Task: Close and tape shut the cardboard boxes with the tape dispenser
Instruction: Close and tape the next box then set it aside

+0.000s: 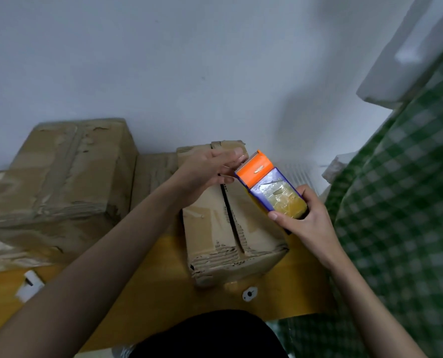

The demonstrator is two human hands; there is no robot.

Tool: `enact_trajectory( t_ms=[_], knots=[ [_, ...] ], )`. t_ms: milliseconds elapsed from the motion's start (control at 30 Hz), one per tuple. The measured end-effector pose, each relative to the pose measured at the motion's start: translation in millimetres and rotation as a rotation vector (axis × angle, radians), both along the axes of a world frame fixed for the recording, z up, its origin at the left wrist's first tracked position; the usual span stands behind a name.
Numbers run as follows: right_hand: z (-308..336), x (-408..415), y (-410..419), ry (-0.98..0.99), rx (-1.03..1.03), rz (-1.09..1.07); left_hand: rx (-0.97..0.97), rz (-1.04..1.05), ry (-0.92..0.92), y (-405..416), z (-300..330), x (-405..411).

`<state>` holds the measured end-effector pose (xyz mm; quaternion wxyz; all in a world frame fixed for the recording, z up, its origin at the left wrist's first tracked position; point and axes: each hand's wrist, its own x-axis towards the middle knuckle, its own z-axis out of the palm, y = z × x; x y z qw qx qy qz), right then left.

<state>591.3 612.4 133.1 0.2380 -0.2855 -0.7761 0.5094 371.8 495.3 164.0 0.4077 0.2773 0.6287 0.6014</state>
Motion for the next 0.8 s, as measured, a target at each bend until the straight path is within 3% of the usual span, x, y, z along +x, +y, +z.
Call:
enact_trajectory(
  t_ms=[267,567,800],
  knots=[
    [2.4,1.8,-1.4,-0.027,-0.011,0.070,-0.012,0.038,0.005,-5.4,2.0,0.9],
    [17.2,-7.9,-4.5,-0.116,-0.082,0.219,-0.178,0.093,0.235,10.7,5.7,-28.6],
    [29.9,-27.5,-17.7,-0.103,-0.167,0.115,-0.280,-0.022,0.274,41.1,4.6,-72.7]
  ],
)
